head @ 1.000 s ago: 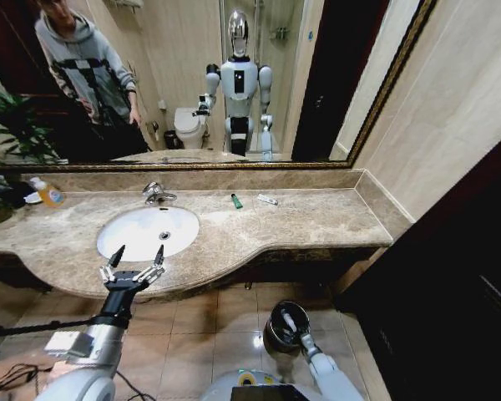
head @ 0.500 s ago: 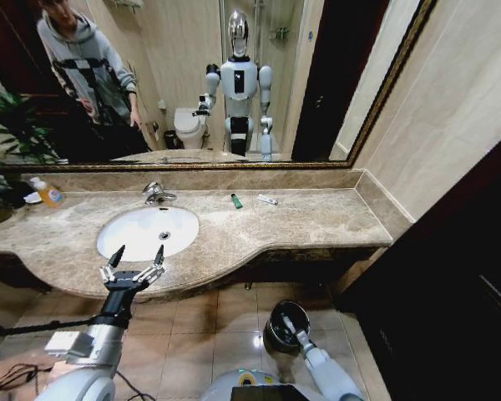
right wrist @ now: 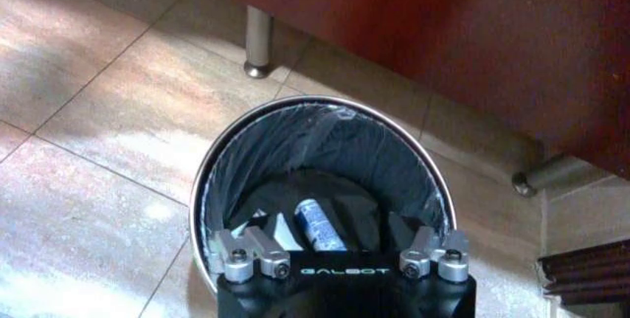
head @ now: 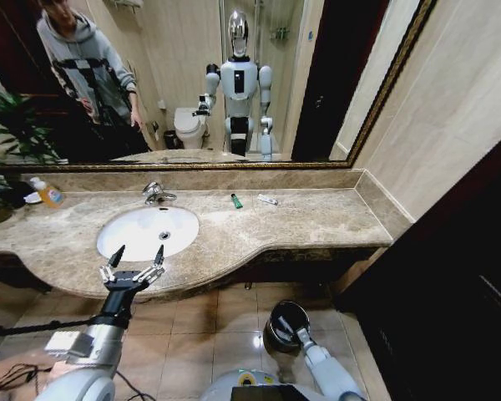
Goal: Pick up the trash from the sink and place it in the trash bin.
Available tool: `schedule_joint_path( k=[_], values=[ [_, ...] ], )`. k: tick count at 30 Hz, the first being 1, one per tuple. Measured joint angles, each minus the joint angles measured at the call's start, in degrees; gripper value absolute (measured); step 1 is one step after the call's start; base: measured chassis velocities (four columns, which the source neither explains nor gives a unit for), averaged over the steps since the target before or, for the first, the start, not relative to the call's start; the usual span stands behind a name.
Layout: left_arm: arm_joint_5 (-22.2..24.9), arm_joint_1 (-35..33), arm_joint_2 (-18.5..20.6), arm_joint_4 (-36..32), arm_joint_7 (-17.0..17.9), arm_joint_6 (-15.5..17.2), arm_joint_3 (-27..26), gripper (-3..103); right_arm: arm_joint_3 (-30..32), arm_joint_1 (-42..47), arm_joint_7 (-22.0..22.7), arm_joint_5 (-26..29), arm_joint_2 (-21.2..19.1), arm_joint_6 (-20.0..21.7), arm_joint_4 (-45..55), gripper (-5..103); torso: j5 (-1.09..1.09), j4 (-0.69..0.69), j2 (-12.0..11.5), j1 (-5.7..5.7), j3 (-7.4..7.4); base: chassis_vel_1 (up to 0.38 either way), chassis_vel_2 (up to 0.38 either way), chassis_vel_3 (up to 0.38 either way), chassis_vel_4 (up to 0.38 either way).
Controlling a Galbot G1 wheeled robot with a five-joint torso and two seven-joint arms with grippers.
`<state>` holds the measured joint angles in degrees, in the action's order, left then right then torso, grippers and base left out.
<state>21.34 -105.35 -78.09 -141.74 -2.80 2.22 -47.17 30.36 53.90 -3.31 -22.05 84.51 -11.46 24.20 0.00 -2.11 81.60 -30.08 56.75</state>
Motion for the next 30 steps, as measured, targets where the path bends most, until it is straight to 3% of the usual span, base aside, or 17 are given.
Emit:
schedule_joint_path(
  k=[1, 2, 4, 5, 7, 17, 23, 30],
  values=[
    [0.0, 0.0, 0.0, 0.0, 0.0, 0.0, 0.0, 100, 0.0, 0.1, 0.0, 0.0, 0.0, 0.0, 0.2, 73, 0.0, 0.0, 0.0, 0.0, 0.0, 0.0, 0.0, 0.0, 0.0],
    [0.0, 0.0, 0.0, 0.0, 0.0, 0.0, 0.0, 100, 0.0, 0.3, 0.0, 0.1, 0.1, 0.1, 0.5, 83, 0.0, 0.0, 0.0, 0.0, 0.0, 0.0, 0.0, 0.0, 0.0],
    [0.0, 0.0, 0.0, 0.0, 0.0, 0.0, 0.0, 100, 0.0, 0.4, 0.1, 0.1, 0.1, 0.1, 0.7, 83, 0.0, 0.0, 0.0, 0.0, 0.0, 0.0, 0.0, 0.0, 0.0],
    [0.0, 0.0, 0.0, 0.0, 0.0, 0.0, 0.0, 100, 0.1, 0.6, 0.1, 0.1, 0.1, 0.1, 1.0, 94, 0.0, 0.0, 0.0, 0.0, 0.0, 0.0, 0.0, 0.0, 0.0],
    [0.0, 0.0, 0.0, 0.0, 0.0, 0.0, 0.0, 100, 0.1, 0.9, 0.1, 0.1, 0.1, 0.2, 1.5, 99, 0.0, 0.0, 0.0, 0.0, 0.0, 0.0, 0.0, 0.0, 0.0],
    [0.0, 0.0, 0.0, 0.0, 0.0, 0.0, 0.0, 100, 0.3, 4.6, -0.9, 1.9, 0.0, 2.0, 8.3, 100, 0.0, 0.0, 0.0, 0.0, 0.0, 0.0, 0.0, 0.0, 0.0],
    [0.0, 0.0, 0.0, 0.0, 0.0, 0.0, 0.0, 100, 1.3, 15.3, -4.4, 11.4, -1.4, 8.9, 29.8, 100, 0.0, 0.0, 0.0, 0.0, 0.0, 0.0, 0.0, 0.0, 0.0],
    [0.0, 0.0, 0.0, 0.0, 0.0, 0.0, 0.0, 100, 3.4, 23.6, -4.5, 18.2, -2.9, 10.9, 45.0, 100, 0.0, 0.0, 0.0, 0.0, 0.0, 0.0, 0.0, 0.0, 0.0]
  ],
)
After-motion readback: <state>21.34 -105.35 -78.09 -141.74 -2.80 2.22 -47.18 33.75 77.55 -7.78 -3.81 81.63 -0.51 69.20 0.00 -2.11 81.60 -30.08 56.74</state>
